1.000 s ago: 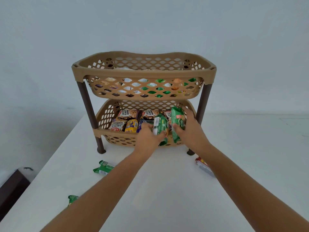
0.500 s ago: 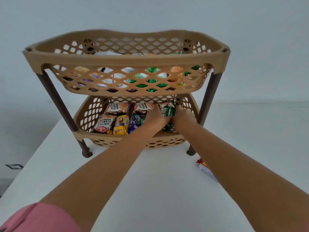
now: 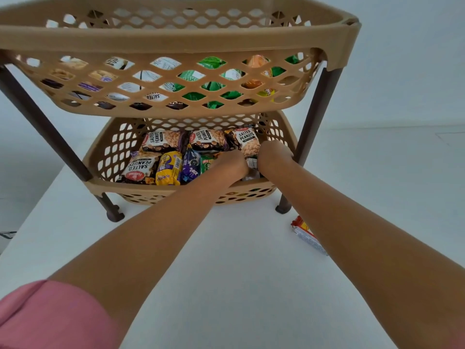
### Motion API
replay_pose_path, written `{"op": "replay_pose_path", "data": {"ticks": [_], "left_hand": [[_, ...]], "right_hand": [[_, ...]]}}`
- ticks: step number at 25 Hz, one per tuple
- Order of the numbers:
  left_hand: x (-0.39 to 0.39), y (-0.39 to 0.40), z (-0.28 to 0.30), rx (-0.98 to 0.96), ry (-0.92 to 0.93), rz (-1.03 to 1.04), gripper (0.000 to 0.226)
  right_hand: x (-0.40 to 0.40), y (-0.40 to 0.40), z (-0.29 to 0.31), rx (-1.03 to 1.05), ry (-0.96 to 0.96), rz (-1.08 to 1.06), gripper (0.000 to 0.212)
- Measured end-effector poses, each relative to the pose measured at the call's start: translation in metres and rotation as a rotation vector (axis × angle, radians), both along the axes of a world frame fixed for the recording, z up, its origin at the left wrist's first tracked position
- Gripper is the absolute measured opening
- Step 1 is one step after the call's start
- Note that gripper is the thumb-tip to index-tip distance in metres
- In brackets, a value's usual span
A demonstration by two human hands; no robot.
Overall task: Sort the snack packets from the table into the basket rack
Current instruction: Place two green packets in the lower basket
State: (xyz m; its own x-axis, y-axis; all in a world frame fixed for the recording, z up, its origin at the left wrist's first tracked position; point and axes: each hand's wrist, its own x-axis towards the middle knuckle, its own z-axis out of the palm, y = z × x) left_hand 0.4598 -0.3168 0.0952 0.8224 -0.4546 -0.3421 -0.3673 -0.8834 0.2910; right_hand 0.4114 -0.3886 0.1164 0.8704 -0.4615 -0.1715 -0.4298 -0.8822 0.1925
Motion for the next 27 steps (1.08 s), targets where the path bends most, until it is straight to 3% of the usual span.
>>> {"op": "replay_pose_path", "data": {"ticks": [4, 9, 11, 14, 17, 20, 24, 27], "left_hand": [[-0.009, 0.006, 0.007, -0.023, -0.112, -0.007, 0.023], [-0.056, 0.044, 0.03, -0.316, -0.48, -0.086, 0.032], [-0.088, 0.077, 0.027, -0.484, -0.529, -0.119, 0.032], [-0.14, 0.128, 0.004, -0.454, -0.518, -0.151, 0.034], [-0.193, 0.164, -0.034, -0.396, -0.42, -0.158, 0.047], [-0.235, 0.189, -0.069, -0.367, -0.259, -0.22, 0.055], [-0.274, 0.225, -0.096, -0.316, -0.214, -0.314, 0.065], [-0.289, 0.255, -0.106, -0.293, -0.344, -0.368, 0.05]], "right_hand": [[-0.006, 0.011, 0.012, 0.134, -0.086, -0.037, 0.035], [-0.06, 0.037, 0.025, 0.12, -0.588, 0.28, 0.03], [-0.094, 0.052, 0.023, 0.194, -0.687, 0.36, 0.033], [-0.146, 0.091, -0.002, 0.252, -0.6, 0.477, 0.04], [-0.193, 0.127, -0.041, 0.528, -0.537, 0.403, 0.047], [-0.231, 0.15, -0.085, 0.634, -0.405, 0.386, 0.051], [-0.265, 0.177, -0.12, 0.615, -0.315, 0.339, 0.049], [-0.284, 0.199, -0.125, 0.471, -0.336, 0.315, 0.046]]}}
